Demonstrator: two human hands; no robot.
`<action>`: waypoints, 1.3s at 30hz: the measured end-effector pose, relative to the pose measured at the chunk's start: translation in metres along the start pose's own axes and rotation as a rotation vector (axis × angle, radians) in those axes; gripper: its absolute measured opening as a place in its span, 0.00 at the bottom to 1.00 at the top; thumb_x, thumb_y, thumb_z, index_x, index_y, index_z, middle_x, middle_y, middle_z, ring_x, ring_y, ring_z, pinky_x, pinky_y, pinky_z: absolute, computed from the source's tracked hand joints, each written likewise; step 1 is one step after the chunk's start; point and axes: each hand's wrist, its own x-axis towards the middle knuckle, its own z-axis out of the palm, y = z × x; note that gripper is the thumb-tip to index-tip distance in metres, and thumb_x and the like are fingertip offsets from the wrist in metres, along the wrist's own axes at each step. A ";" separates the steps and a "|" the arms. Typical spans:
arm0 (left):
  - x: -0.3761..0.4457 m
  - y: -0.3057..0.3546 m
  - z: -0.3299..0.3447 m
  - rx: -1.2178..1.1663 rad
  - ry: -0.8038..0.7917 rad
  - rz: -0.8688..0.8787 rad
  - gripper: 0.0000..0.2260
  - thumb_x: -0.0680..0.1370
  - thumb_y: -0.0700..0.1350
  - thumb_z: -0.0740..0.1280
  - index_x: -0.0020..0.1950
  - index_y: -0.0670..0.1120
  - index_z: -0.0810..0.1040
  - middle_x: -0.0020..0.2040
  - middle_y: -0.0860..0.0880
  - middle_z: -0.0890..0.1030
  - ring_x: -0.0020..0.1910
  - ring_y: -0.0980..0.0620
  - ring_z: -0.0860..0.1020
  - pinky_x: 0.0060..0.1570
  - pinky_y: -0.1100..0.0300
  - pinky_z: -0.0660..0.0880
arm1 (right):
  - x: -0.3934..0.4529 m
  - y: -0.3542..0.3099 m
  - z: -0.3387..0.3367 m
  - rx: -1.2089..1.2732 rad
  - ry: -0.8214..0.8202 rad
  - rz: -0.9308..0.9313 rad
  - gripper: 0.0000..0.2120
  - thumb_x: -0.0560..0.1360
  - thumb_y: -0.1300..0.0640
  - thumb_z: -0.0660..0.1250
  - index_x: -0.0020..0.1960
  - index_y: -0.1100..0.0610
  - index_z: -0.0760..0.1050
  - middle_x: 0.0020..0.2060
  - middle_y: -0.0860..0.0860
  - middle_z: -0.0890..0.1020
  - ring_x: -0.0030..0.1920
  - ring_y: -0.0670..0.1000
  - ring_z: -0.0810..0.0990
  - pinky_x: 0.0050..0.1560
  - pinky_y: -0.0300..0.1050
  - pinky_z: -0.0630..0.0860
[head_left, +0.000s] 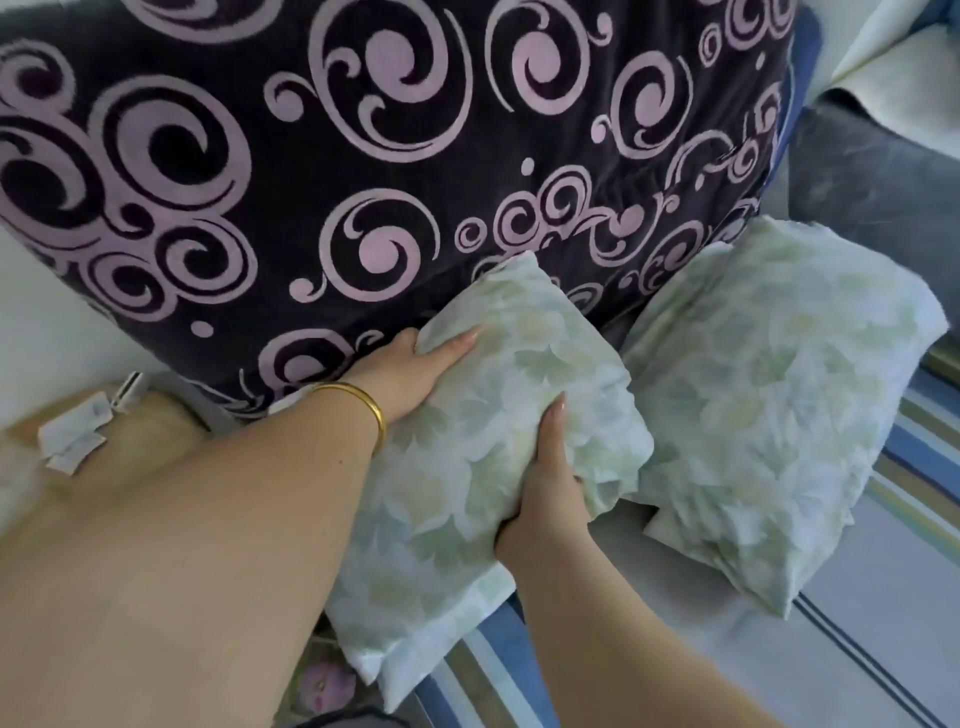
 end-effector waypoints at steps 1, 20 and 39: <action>0.002 0.001 0.000 -0.002 0.006 0.011 0.50 0.55 0.86 0.55 0.71 0.62 0.67 0.60 0.56 0.77 0.53 0.49 0.76 0.53 0.50 0.72 | 0.004 -0.001 0.001 -0.001 0.019 0.003 0.58 0.41 0.25 0.78 0.67 0.44 0.70 0.54 0.49 0.84 0.48 0.59 0.85 0.49 0.66 0.81; -0.047 0.124 0.077 0.855 0.487 0.649 0.19 0.76 0.58 0.61 0.61 0.49 0.76 0.59 0.47 0.76 0.60 0.44 0.73 0.67 0.47 0.62 | -0.019 -0.137 -0.124 -0.228 0.235 -0.340 0.33 0.75 0.40 0.69 0.73 0.54 0.66 0.63 0.54 0.73 0.64 0.63 0.76 0.58 0.58 0.78; 0.000 0.162 0.233 -0.101 -0.131 0.147 0.54 0.61 0.79 0.64 0.77 0.47 0.61 0.73 0.47 0.70 0.68 0.42 0.71 0.59 0.50 0.69 | 0.074 -0.199 -0.214 -0.406 0.310 -0.302 0.40 0.65 0.24 0.65 0.60 0.56 0.71 0.40 0.47 0.69 0.36 0.50 0.69 0.36 0.47 0.68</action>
